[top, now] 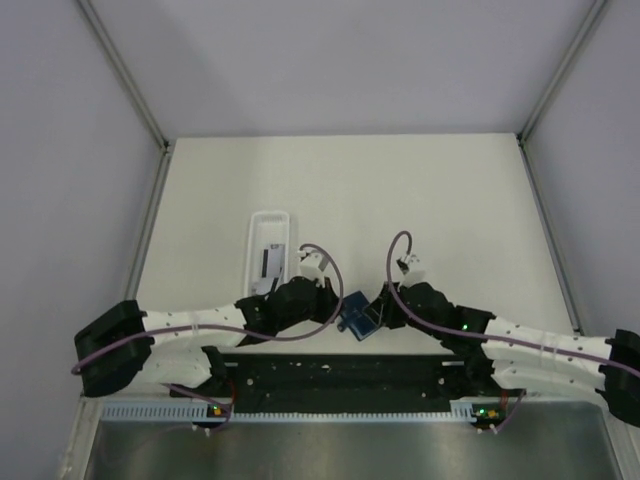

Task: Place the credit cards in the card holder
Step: Close the card holder at the center of the board.

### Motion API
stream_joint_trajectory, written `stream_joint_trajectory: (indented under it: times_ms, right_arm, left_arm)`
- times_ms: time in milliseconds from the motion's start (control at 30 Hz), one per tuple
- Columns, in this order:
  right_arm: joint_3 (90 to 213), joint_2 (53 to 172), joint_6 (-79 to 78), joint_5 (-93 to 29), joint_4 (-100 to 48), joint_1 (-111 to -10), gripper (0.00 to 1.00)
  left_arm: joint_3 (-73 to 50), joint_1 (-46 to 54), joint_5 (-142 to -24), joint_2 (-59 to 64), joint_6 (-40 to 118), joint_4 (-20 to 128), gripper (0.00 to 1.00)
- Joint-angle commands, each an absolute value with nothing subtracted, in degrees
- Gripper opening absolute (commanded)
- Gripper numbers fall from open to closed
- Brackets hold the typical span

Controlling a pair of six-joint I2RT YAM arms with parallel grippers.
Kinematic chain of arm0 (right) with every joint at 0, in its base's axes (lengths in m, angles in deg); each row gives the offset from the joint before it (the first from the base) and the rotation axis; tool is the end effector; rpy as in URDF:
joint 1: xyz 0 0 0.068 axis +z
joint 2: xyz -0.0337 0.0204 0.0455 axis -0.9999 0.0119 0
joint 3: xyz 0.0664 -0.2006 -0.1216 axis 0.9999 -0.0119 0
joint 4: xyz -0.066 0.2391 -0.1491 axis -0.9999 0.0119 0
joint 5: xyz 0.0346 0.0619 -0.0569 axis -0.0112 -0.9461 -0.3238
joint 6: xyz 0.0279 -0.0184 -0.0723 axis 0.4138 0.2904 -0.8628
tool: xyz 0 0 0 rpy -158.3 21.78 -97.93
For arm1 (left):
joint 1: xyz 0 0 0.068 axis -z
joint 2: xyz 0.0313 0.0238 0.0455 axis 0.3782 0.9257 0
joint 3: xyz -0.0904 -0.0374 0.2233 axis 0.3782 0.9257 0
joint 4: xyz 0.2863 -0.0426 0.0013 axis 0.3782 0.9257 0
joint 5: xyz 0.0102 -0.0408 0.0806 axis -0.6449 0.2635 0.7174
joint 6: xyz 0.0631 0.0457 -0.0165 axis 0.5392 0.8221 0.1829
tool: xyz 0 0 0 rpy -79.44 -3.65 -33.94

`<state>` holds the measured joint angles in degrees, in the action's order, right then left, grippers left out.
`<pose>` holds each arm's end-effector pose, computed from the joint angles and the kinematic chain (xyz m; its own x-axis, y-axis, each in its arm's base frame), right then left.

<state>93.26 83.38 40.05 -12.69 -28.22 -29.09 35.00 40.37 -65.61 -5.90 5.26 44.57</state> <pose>0.1384 0.2146 0.1150 -0.7480 0.1457 -0.6475 -0.3198 0.7758 0.5440 0.1466 -0.2590 0.1231 -0.7371 -0.1032 -0.6679 0.4102 0.7170 -0.5635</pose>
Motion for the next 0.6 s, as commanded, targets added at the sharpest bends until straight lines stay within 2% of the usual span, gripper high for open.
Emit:
stream_joint_trajectory:
  times_ms: [0, 233, 367, 567]
  right_arm:
    - [94.92, 74.85, 40.34, -7.97, -20.89, -29.20, 0.38]
    - [96.33, 71.49, 39.81, -5.41, -12.88, -30.52, 0.43]
    - [95.71, 71.76, 37.88, -7.17, -12.35, -31.84, 0.64]
    - [93.61, 71.76, 36.38, -10.68, -13.93, -36.13, 0.73]
  left_arm:
    - [30.51, 40.97, -67.83, -0.21, 4.79, 36.01, 0.00]
    - [28.30, 41.85, -69.51, 5.25, 4.18, 36.52, 0.00]
    - [33.39, 43.26, -67.14, 4.29, 1.54, 36.18, 0.00]
    - [36.48, 43.35, -66.78, 7.09, -0.04, 32.66, 0.00]
